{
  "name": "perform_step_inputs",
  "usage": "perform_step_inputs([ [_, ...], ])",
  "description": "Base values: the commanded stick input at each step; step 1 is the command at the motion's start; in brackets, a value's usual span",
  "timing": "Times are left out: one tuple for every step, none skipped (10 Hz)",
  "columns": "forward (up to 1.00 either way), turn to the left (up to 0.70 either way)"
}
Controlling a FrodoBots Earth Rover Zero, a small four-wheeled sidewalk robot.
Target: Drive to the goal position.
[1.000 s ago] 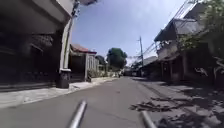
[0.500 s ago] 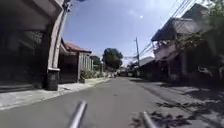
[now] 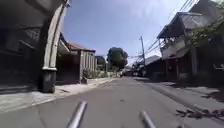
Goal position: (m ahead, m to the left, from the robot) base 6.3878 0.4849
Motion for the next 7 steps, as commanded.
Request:
perform_step_inputs([
  [1.00, -0.35],
  [1.00, -0.36],
  [1.00, -0.22],
  [1.00, -0.07],
  [1.00, -0.01],
  [1.00, -0.02],
  [1.00, -0.04],
])
